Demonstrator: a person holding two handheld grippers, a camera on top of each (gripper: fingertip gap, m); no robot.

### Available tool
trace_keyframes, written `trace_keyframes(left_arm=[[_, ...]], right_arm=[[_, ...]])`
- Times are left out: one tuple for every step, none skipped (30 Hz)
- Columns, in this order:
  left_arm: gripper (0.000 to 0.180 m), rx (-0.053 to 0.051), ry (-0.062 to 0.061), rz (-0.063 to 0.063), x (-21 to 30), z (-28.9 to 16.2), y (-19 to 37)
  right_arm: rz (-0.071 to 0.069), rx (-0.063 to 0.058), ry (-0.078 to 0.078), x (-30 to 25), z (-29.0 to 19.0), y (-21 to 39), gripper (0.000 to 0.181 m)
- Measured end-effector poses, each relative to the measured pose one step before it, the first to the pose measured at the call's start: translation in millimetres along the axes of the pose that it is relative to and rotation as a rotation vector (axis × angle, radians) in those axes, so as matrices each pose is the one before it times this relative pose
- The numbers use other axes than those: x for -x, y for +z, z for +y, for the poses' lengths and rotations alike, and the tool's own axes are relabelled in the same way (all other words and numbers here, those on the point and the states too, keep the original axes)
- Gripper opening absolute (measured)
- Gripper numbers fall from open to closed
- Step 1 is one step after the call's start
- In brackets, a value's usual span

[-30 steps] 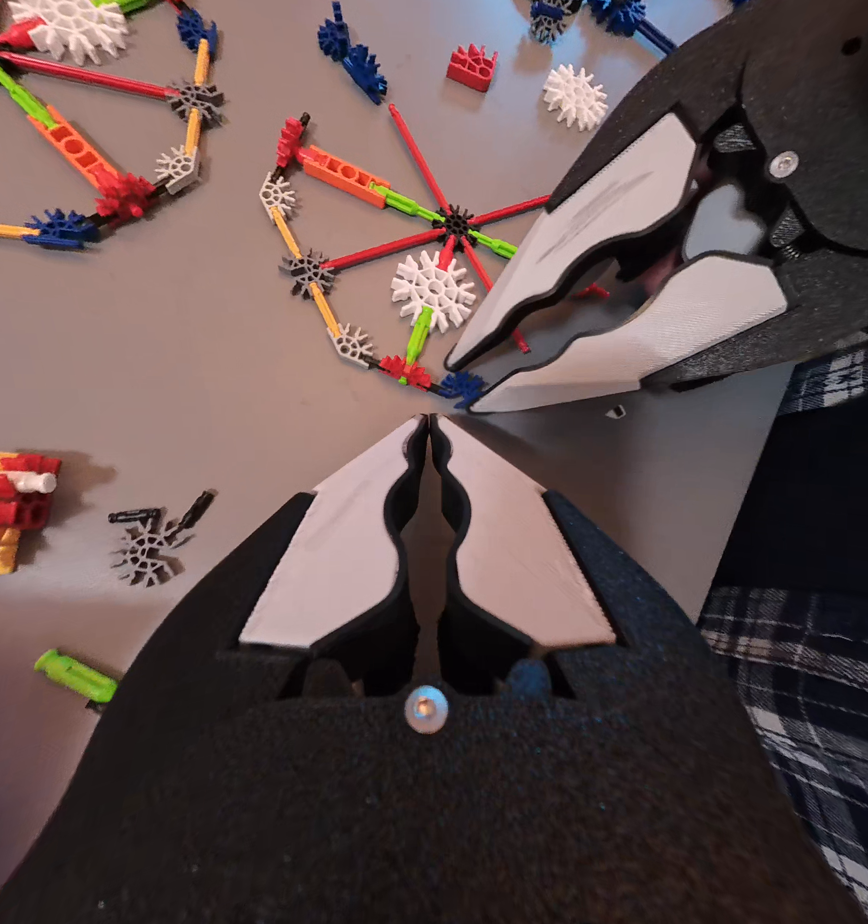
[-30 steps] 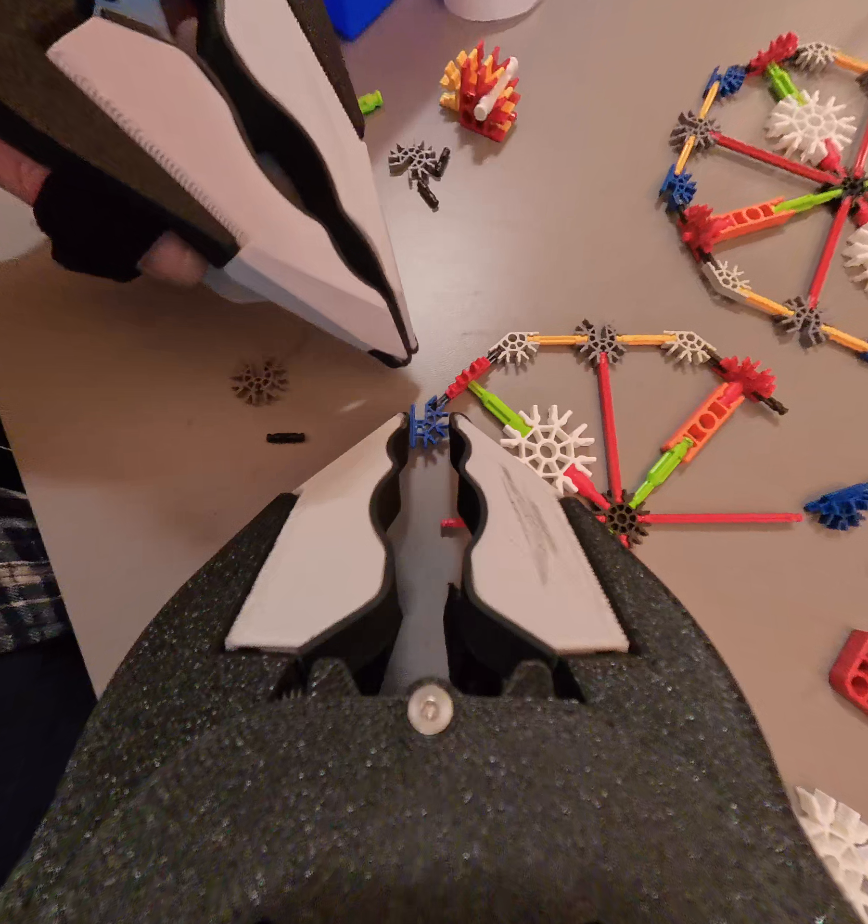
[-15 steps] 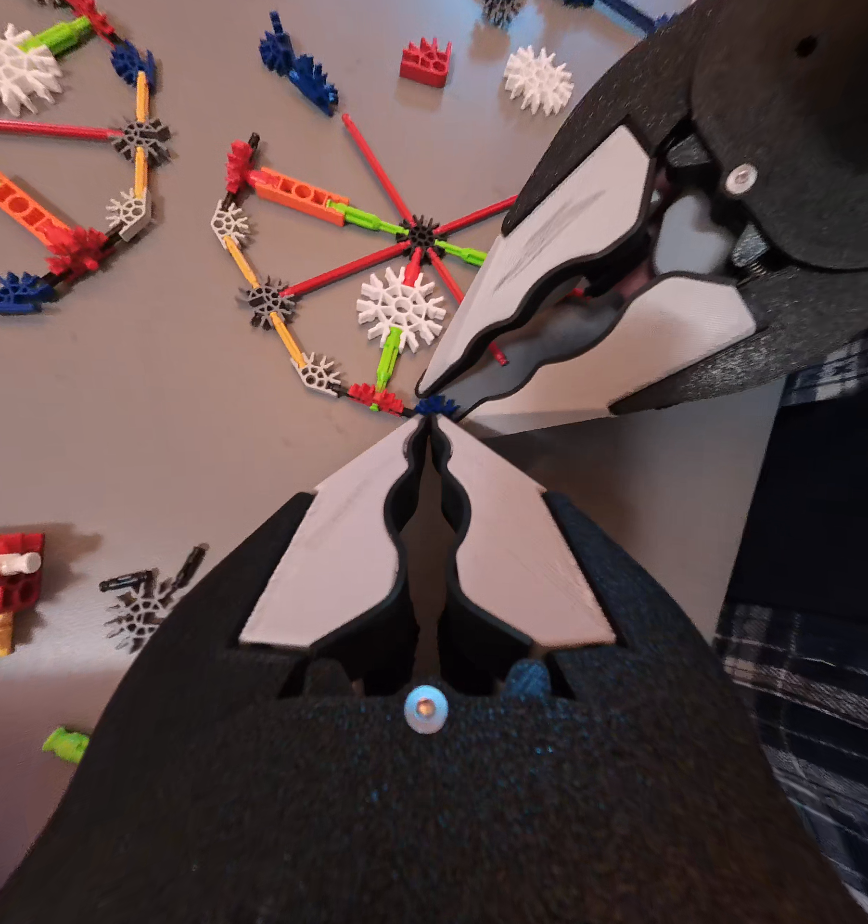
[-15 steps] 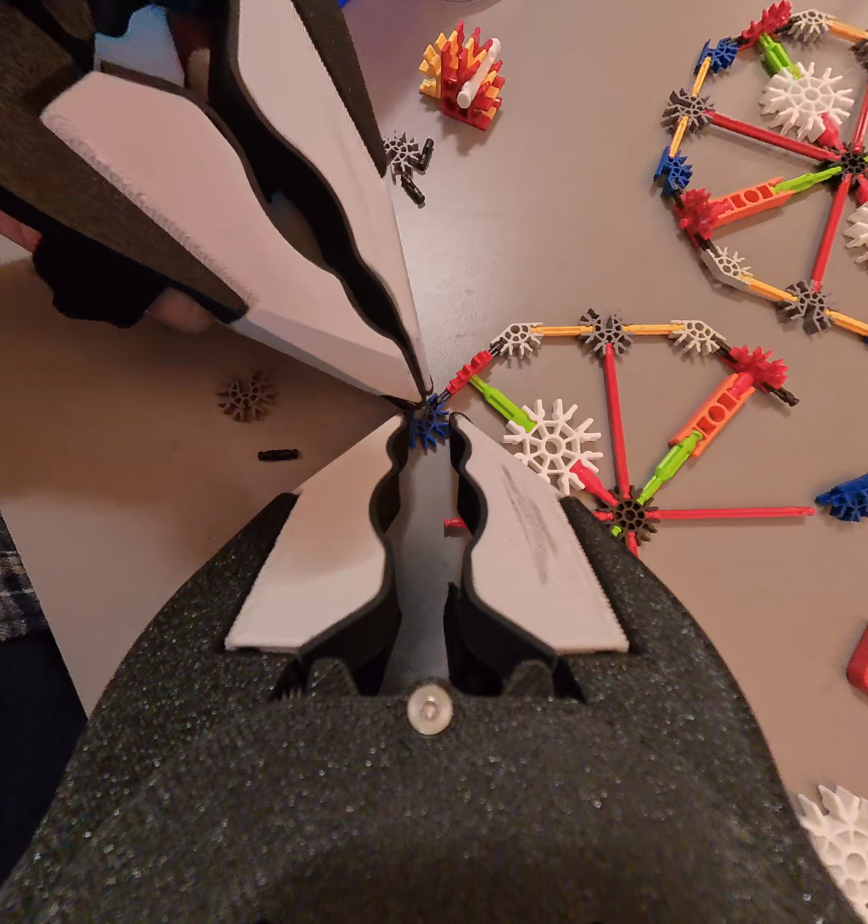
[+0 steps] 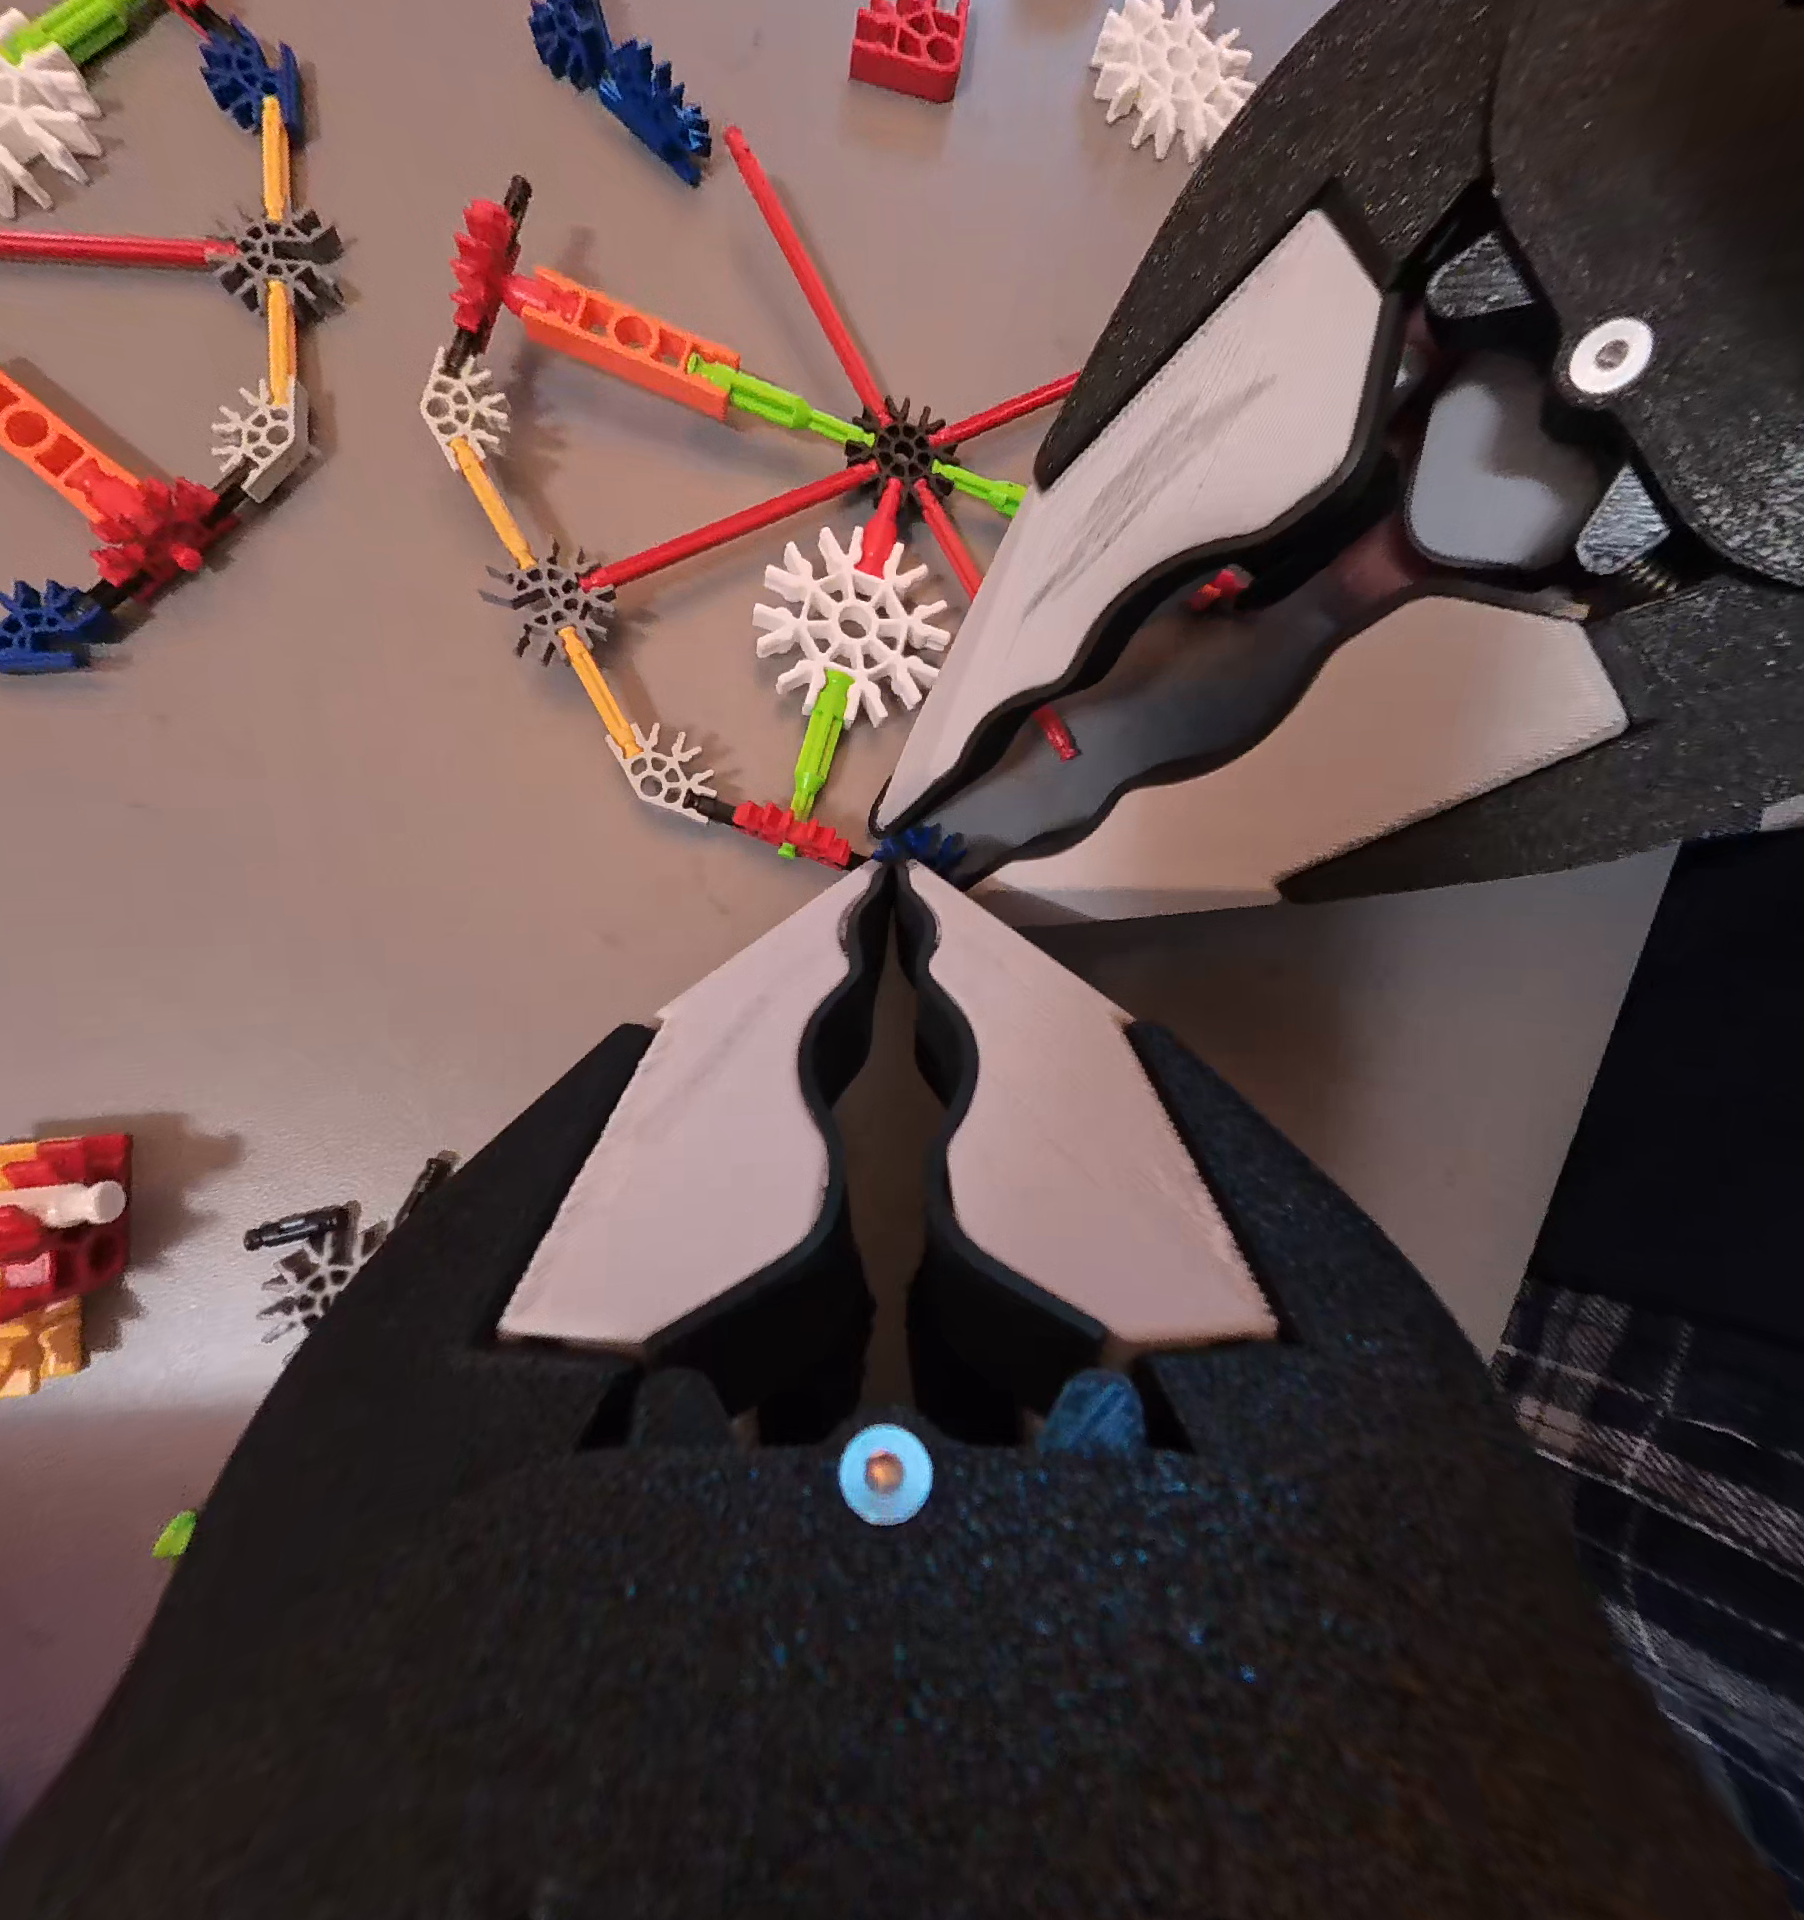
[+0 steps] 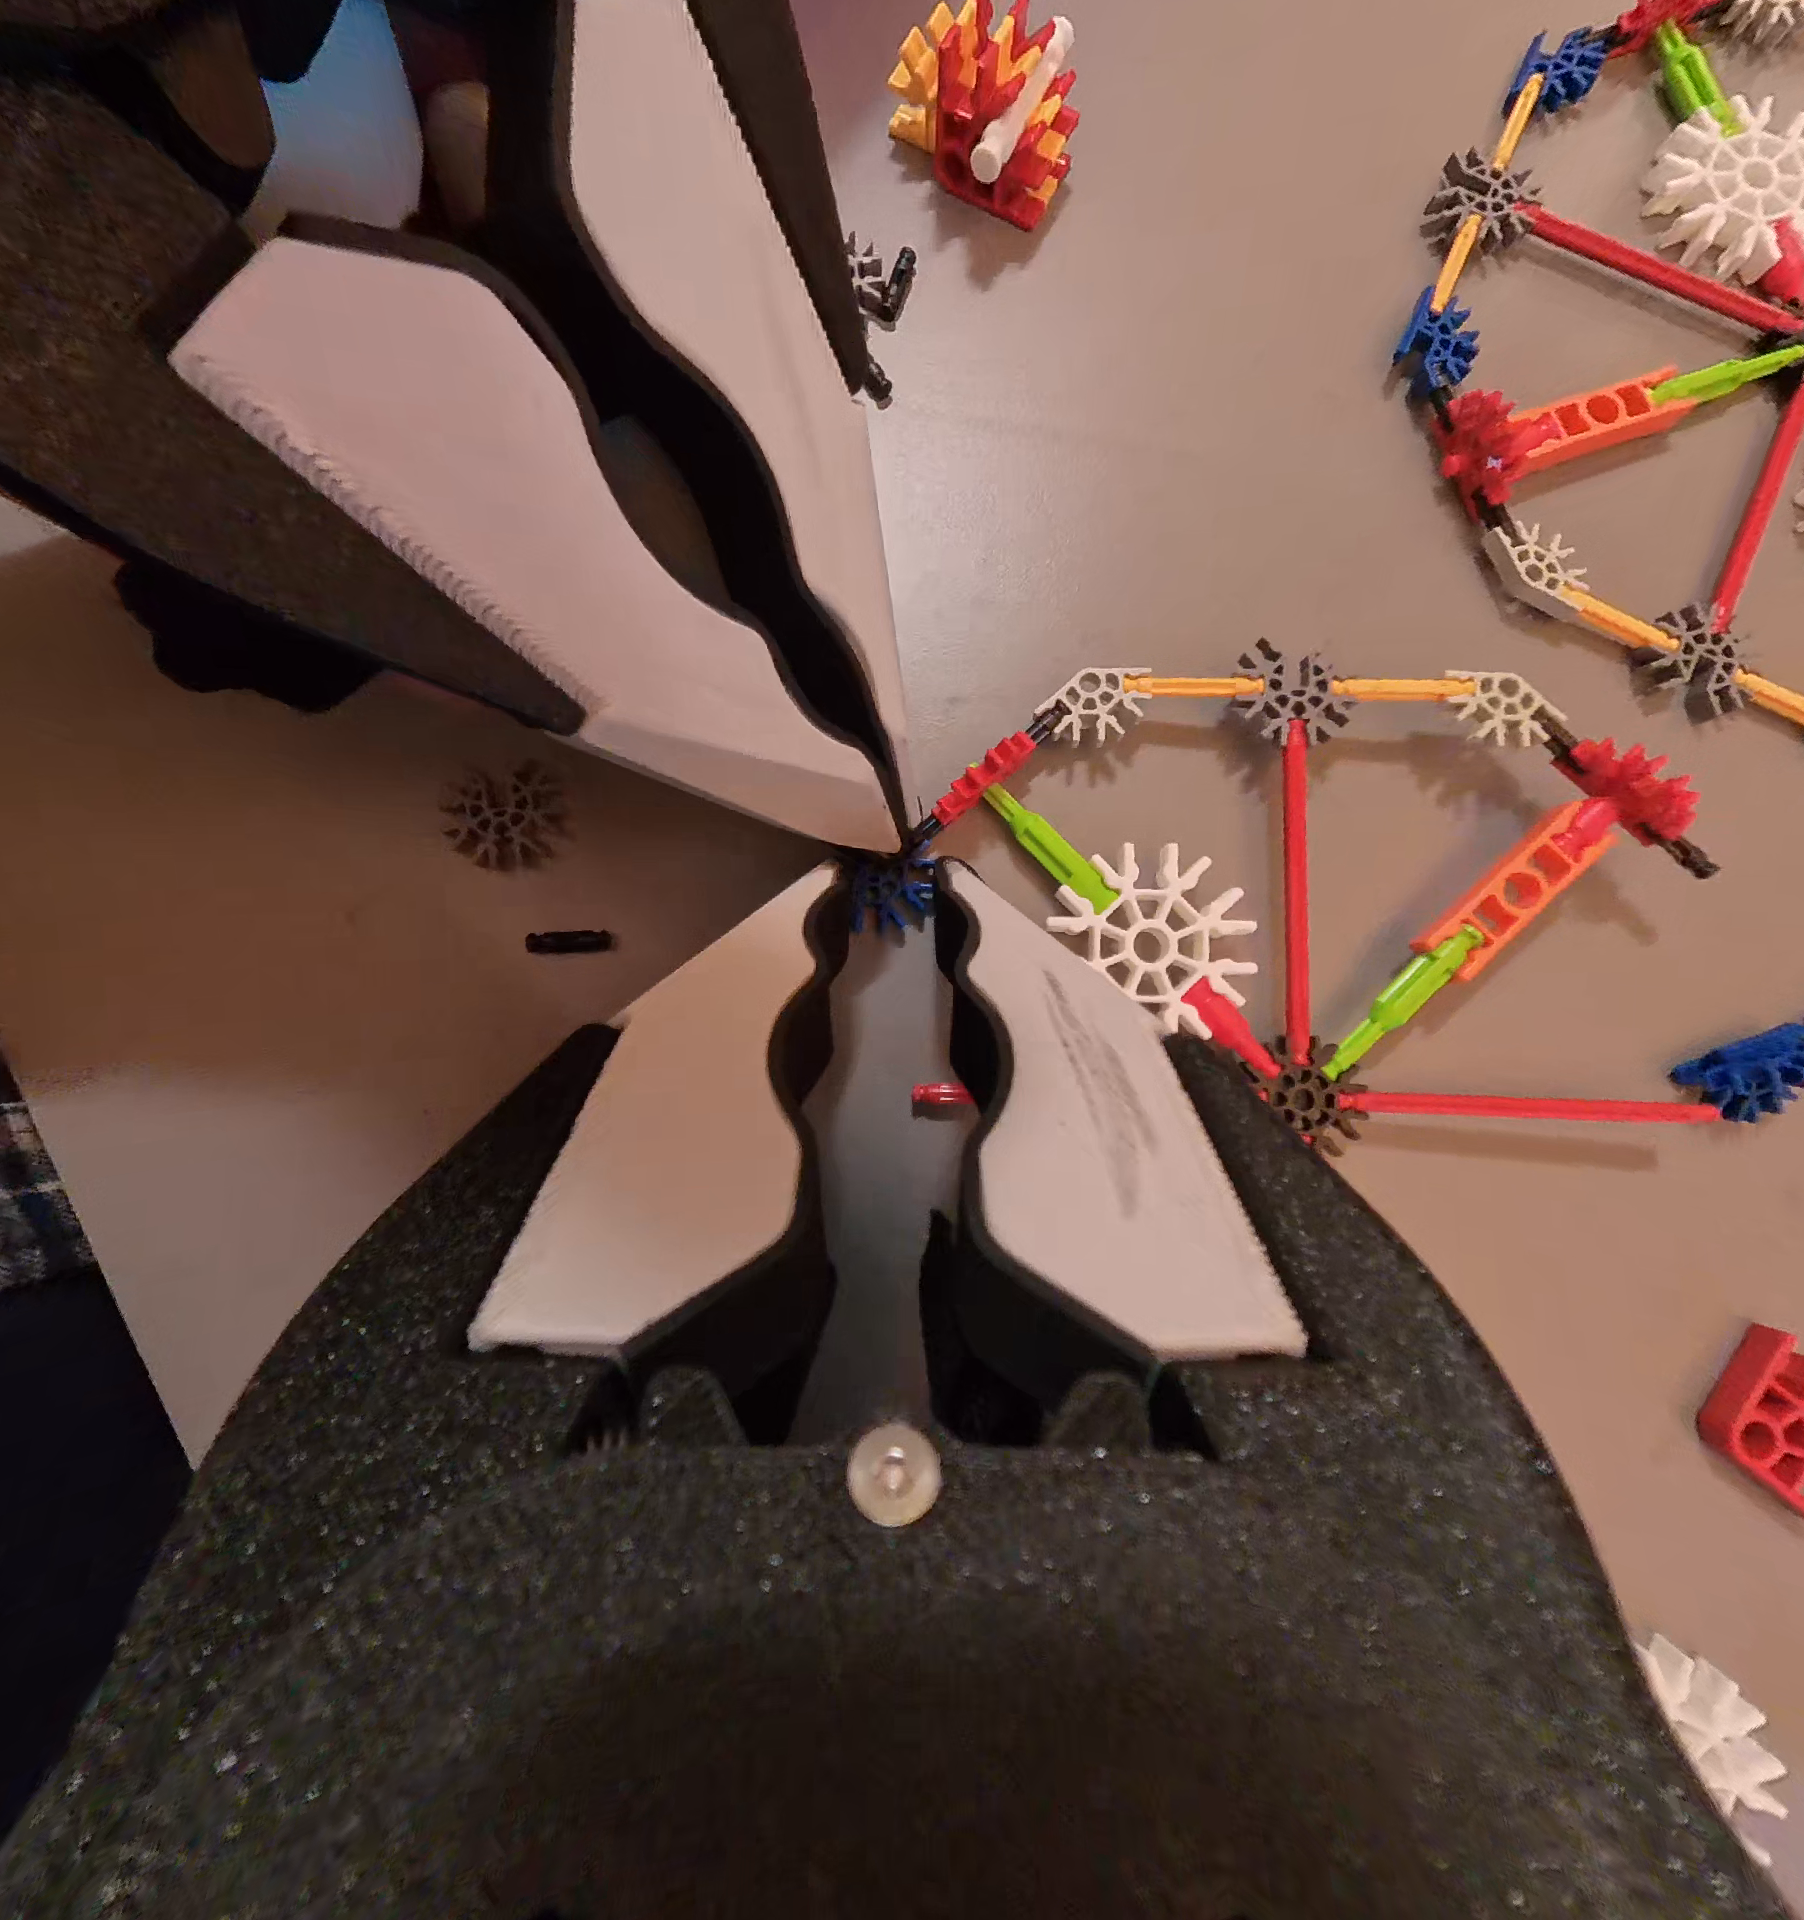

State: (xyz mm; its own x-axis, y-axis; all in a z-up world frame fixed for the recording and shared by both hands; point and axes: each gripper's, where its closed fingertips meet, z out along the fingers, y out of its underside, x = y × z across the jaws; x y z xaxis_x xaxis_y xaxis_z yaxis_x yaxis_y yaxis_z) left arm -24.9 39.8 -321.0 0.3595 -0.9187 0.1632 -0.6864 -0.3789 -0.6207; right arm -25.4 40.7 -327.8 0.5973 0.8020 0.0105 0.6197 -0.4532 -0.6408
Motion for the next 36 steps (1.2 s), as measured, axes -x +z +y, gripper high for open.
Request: trace_keyframes(left_arm=[[0.0,0.0092,-0.0058,0.0018,0.14,0.03,0.19],[0.0,0.011,0.0014,-0.0042,0.14,0.02,0.28],[0.0,0.0124,0.0061,-0.0097,0.33,0.16,0.37],[0.0,0.0116,0.0005,-0.0046,0.06,0.17,0.26],[0.0,0.0139,-0.0076,0.0021,0.32,0.9,0.31],[0.0,0.0058,-0.0095,0.0049,0.07,-0.56,0.17],[0.0,0.0091,-0.0055,0.0054,0.05,0.16,0.13],[0.0,0.005,-0.008,0.0034,0.08,-0.13,0.22],[0.0,0.0044,0.0024,-0.007,0.29,-0.4,0.45],[0.0,0.0087,0.0095,-0.0095,0.02,0.18,0.24],[0.0,0.0002,-0.0016,-0.0029,0.11,-0.1,0.23],[0.0,-0.0135,-0.0147,0.0041,0.09,-0.26,0.13],[0.0,-0.0126,-0.0156,0.0077,-0.09,0.32,-0.14],[0.0,-0.0003,-0.0046,-0.0005,-0.14,0.59,-0.32],[0.0,0.0067,0.0134,-0.0151,-0.03,0.15,-0.12],[0.0,0.0072,0.0093,-0.0131,0.05,-0.05,-0.05],[0.0,-0.0005,-0.0048,-0.0039,0.14,-0.4,0.27],[0.0,-0.0035,-0.006,0.0009,0.08,-0.36,0.16],[0.0,-0.0016,-0.0028,0.003,0.05,0.16,-0.16],[0.0,-0.0007,-0.0011,0.0035,0.02,0.2,-0.02],[0.0,-0.0006,0.0007,0.0014,0.07,-0.1,0.01],[0.0,0.0009,0.0022,-0.0001,-0.01,0.02,0.04],[0.0,0.0018,0.0047,-0.0008,-0.05,-0.03,0.04],[0.0,0.0004,0.0022,0.001,-0.2,-0.12,0.13],[0.0,0.0009,0.0,-0.0013,0.32,-0.03,0.01],[0.0,0.0016,0.0018,-0.0022,0.02,-0.16,-0.02],[0.0,0.0002,0.0034,-0.0017,-0.41,-0.41,0.2],[0.0,0.001,0.0032,-0.0026,-0.1,-0.23,0.55],[0.0,0.0019,0.0028,-0.003,0.19,-0.08,0.18],[0.0,0.0022,-0.002,0.0012,0.07,0.2,-0.03],[0.0,-0.0016,-0.007,0.0039,0.05,-0.05,0.04],[0.0,-0.0029,-0.0086,0.0012,0.28,-0.26,0.27],[0.0,-0.0032,-0.0034,-0.0002,-0.08,-0.17,0.14],[0.0,-0.0032,-0.0058,0.001,0.62,-0.16,0.04],[0.0,-0.0073,-0.0186,0.004,1.28,-0.48,-0.01],[0.0,-0.0073,-0.0199,0.0118,0.35,-0.46,0.08]], right_arm=[[-0.0049,0.0029,0.0015,-0.14,0.01,0.0,0.014],[-0.0034,0.0031,-0.0004,-0.01,-0.07,0.07,0.014],[-0.0013,0.0052,-0.0043,-0.1,-0.06,0.02,0.014],[-0.0004,0.0076,-0.007,-0.13,-0.05,0.11,0.014],[-0.0027,0.0077,-0.0036,0.03,-0.23,0.11,0.014],[-0.004,0.0059,-0.002,-0.07,-0.24,0.18,0.014],[-0.0071,0.0065,-0.0014,-0.05,0.13,0.03,0.014],[-0.0097,0.0062,0.0068,-0.03,0.09,-0.1,0.014],[-0.0052,0.0031,0.0075,-0.2,-0.01,0.09,0.014],[-0.0014,0.002,-0.0026,-0.1,0.12,-0.02,0.014],[-0.0065,-0.0013,0.0011,-0.16,-0.09,0.12,0.014],[-0.0097,-0.0062,0.0073,-0.15,-0.21,-0.01,0.013],[-0.0111,-0.0075,0.0084,0.08,0.17,-0.14,0.014],[-0.0132,-0.0087,0.0107,0.2,0.07,-0.19,0.014],[-0.0149,-0.0058,0.0093,0.59,0.25,-0.39,0.014],[-0.0196,-0.0027,0.0133,1.38,0.18,-0.82,0.015],[-0.0237,-0.0054,0.0167,2.22,-0.93,-1.82,0.021],[-0.0094,-0.0177,0.0005,1.1,-2.68,-3.23,0.03],[0.0036,-0.0235,-0.0126,-0.27,-3.39,-3.68,0.027],[0.003,-0.0092,-0.009,-0.98,-1.44,-2.19,0.014],[0.0003,-0.002,-0.0026,-1.47,0.08,-0.39,0.009],[0.0035,0.0018,0.0029,-2.48,1.31,0.86,0.004],[0.006,0.0068,-0.0023,-2.48,2.34,1.68,0.0],[0.0014,0.0117,-0.0102,-0.9,2.55,1.71,0.0],[0.0008,-0.0001,-0.0079,-0.45,0.05,0.38,0.0],[0.0003,0.0038,-0.0052,-0.08,0.18,0.09,0.0],[0.006,0.0107,-0.0107,-0.56,1.22,0.4,0.0],[0.0098,0.0112,-0.0133,-0.66,1.44,0.66,0.0],[0.0058,0.0016,-0.0075,-0.05,0.06,0.26,0.0],[0.0007,0.0044,-0.0029,0.07,0.17,0.09,0.0],[-0.0022,0.0078,-0.0032,0.25,0.17,0.22,0.0],[-0.0053,0.0133,-0.0023,0.18,0.21,0.22,0.0],[-0.0086,0.0181,-0.0025,0.22,0.07,0.19,0.0],[-0.0128,0.0168,0.0032,-0.17,-0.17,0.38,0.0],[-0.0121,0.0115,0.0025,-0.47,-0.39,0.41,0.0],[-0.0128,0.0135,0.0006,-0.24,-0.12,0.35,0.0]])
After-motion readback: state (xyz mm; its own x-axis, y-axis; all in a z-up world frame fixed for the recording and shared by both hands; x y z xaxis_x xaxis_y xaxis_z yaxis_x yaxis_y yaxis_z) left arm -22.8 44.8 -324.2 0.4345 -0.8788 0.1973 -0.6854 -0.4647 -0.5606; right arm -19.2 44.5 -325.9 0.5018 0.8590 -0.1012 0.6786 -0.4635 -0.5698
